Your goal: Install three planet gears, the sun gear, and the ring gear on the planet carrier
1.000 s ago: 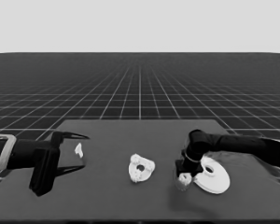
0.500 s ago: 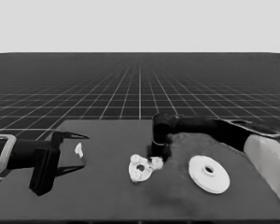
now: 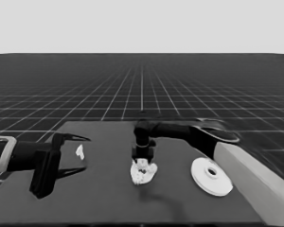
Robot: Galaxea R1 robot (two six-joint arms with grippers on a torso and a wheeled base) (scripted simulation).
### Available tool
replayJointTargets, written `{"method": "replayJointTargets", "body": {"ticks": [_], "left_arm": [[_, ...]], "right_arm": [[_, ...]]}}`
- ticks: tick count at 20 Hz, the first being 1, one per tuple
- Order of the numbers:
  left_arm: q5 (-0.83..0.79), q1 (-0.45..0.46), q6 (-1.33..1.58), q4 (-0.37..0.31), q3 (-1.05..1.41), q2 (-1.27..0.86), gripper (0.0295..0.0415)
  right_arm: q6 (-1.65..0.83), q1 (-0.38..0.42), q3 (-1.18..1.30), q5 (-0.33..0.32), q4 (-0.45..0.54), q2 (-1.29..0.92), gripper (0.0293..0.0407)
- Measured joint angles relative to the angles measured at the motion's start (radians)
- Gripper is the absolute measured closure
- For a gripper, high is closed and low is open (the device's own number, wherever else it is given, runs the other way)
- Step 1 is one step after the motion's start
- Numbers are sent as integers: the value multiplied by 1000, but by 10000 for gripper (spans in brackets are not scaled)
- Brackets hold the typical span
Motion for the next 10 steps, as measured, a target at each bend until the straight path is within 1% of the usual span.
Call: {"method": "replayJointTargets", "body": {"ticks": [3,10], "left_arm": [[0,0,0,0,0,0,326],[0,0,0,0,0,0,326]], "right_arm": [[-16,-34,-27,13,-31,8,390],[-9,-49,-34,16,-38,9,390]]}}
